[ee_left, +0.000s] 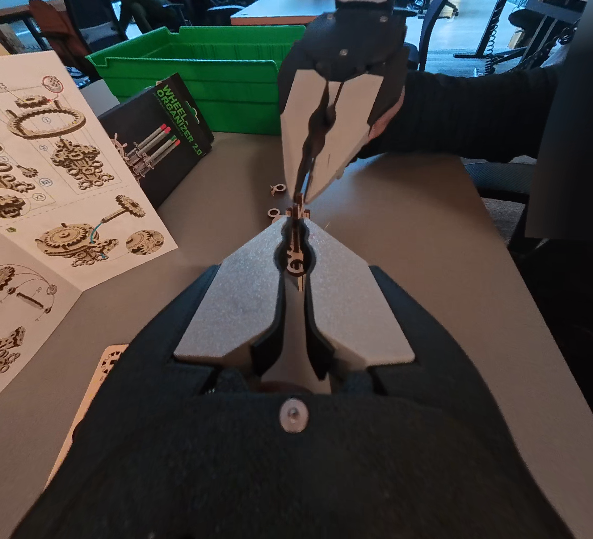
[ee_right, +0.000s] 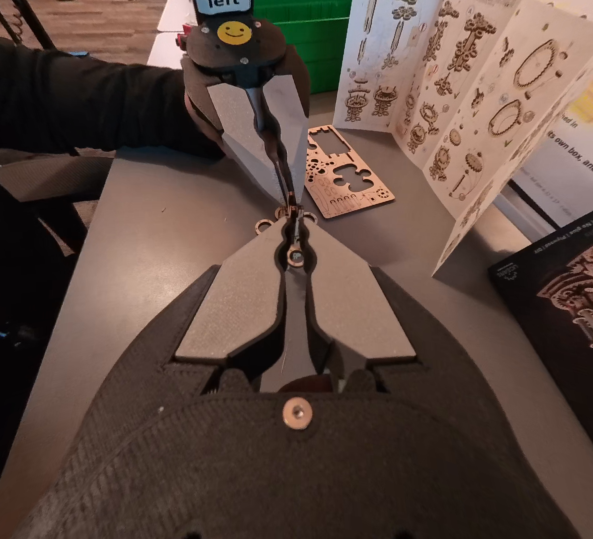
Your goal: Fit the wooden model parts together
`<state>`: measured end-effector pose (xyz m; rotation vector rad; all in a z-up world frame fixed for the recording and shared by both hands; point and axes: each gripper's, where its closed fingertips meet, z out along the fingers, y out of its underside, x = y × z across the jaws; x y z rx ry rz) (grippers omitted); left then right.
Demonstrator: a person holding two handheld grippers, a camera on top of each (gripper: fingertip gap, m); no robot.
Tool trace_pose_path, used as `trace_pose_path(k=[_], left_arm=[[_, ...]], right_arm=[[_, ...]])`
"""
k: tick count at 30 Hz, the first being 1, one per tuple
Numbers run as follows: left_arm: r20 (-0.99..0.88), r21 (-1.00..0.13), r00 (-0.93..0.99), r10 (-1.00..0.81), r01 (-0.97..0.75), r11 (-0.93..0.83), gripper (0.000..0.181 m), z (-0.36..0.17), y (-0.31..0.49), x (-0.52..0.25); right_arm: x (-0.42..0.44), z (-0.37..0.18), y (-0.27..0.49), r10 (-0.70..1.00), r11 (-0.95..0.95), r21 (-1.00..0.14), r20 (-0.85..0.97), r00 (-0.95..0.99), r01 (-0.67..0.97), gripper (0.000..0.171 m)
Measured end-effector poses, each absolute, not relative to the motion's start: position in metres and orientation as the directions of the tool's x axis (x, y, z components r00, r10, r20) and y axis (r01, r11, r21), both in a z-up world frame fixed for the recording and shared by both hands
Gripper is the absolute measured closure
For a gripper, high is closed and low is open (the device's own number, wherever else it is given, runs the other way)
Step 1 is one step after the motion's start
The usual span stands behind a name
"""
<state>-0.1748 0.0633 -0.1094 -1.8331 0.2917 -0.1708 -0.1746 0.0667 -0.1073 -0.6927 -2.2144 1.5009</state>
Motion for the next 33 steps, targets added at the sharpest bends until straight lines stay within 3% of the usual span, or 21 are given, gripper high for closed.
trace_pose_path(k=[7,33], left_arm=[[-0.007,-0.96,0.958,-0.288,-0.086,-0.265,0.181,-0.1093,0.062,-0.1775],[-0.051,-0.951,0.96,-0.275,-0.131,-0.28,0.181,-0.1098,0.0648,-0.177]], right_arm=[[-0.1785,-0.1105,0.0671,0.574,0.401,-0.9,0.101,-0.813,0.171,0.171],[-0.1786,-0.1088,0.0613,0.539,0.367,-0.914,0.057,-0.841,0.173,0.165]])
